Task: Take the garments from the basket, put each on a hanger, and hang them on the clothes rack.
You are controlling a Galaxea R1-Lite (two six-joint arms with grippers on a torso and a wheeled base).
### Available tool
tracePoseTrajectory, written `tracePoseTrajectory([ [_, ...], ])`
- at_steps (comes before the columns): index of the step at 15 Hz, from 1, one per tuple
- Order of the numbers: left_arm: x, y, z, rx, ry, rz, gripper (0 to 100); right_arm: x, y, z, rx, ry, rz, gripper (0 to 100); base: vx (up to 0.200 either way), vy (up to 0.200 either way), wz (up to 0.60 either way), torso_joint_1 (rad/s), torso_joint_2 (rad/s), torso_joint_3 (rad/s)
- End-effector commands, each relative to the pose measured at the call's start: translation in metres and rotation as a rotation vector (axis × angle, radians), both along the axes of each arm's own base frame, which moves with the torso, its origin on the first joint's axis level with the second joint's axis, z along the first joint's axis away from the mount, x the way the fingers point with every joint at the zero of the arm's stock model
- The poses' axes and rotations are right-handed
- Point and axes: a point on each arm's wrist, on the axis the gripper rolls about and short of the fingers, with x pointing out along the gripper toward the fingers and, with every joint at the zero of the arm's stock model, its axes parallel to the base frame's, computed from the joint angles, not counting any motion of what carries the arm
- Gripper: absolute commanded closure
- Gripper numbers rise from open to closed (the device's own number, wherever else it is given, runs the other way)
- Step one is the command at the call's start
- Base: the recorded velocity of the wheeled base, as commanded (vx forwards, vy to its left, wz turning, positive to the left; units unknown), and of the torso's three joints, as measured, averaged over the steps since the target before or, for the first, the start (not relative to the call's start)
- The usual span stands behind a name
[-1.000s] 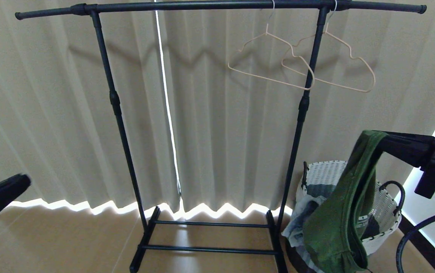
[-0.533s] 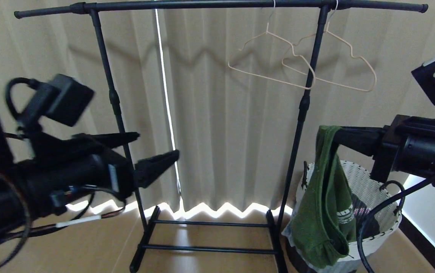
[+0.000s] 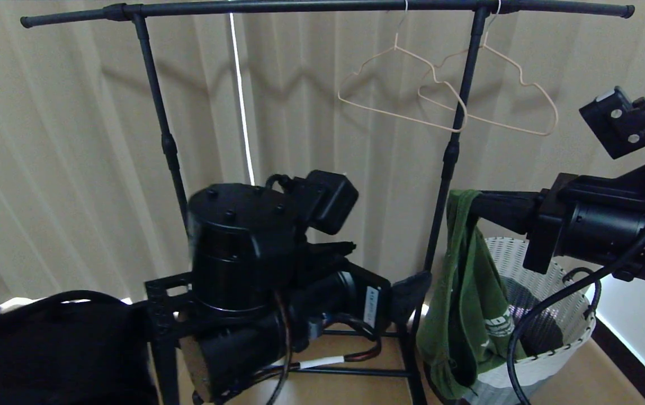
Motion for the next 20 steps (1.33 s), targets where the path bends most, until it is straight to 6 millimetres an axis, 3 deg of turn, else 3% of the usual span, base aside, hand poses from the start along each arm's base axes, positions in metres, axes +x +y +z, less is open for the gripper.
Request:
tracePoseTrajectory([
  [1, 0.001, -0.031, -0.023, 0.036, 0.032, -0.040, 0, 0.000, 0.000, -0.001, 0.000, 0.005, 0.001, 100, 0.000, 0.000, 0.00, 0.000, 0.00, 0.000],
  [5, 0.000, -0.043, -0.027, 0.016, 0.022, -0.067, 0, 0.000, 0.000, -0.001, 0.000, 0.005, 0.001, 100, 0.000, 0.000, 0.00, 0.000, 0.00, 0.000],
  [8, 0.015, -0.054, -0.043, 0.036, 0.026, -0.030, 0, -0.004, 0.003, 0.000, 0.003, -0.001, 0.018, 100, 0.000, 0.000, 0.00, 0.000, 0.00, 0.000],
  [15, 0.030, -0.045, -0.061, 0.092, 0.048, 0.069, 0, -0.005, 0.002, 0.009, 0.034, -0.058, 0.018, 100, 0.000, 0.000, 0.00, 0.000, 0.00, 0.000],
  [20, 0.017, -0.026, -0.075, 0.193, 0.106, 0.068, 0, -0.012, -0.002, 0.017, 0.053, -0.093, 0.018, 100, 0.000, 0.000, 0.00, 0.000, 0.00, 0.000],
])
